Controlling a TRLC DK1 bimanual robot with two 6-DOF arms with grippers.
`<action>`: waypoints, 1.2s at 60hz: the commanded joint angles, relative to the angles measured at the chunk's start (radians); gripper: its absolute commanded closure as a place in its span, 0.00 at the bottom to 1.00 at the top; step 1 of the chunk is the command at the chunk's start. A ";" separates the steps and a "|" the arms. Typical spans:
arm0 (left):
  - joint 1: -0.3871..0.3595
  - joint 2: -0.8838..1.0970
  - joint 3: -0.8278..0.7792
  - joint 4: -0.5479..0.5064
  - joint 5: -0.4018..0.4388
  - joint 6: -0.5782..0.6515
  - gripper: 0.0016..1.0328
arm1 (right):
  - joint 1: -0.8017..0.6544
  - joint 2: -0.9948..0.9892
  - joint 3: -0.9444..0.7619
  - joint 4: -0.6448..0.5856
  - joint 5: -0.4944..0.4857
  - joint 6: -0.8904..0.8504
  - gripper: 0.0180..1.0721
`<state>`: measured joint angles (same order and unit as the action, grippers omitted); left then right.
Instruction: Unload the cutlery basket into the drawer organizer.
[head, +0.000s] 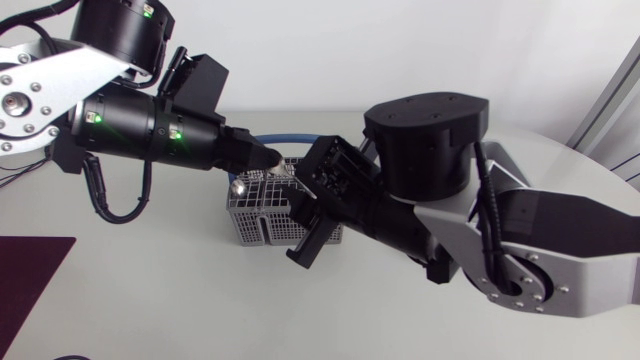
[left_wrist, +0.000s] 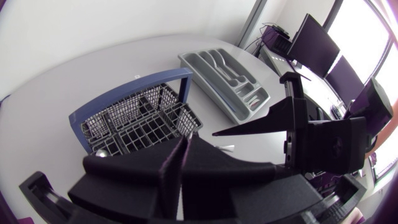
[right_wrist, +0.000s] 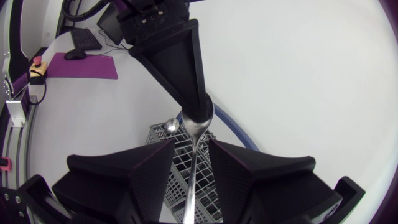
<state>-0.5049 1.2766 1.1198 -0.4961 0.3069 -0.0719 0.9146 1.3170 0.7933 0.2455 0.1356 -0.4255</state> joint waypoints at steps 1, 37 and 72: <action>0.008 0.006 0.034 -0.004 0.012 -0.023 0.85 | -0.008 0.018 0.023 0.017 0.010 0.011 0.66; -0.007 -0.013 0.040 -0.019 0.018 -0.026 0.85 | -0.022 0.028 0.007 0.012 0.009 0.013 0.82; -0.027 -0.014 0.044 -0.024 0.018 -0.034 0.85 | -0.025 0.025 -0.005 0.003 0.007 0.014 0.90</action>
<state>-0.5217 1.2762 1.1343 -0.5167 0.3138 -0.0795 0.8970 1.3304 0.7929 0.2504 0.1356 -0.4259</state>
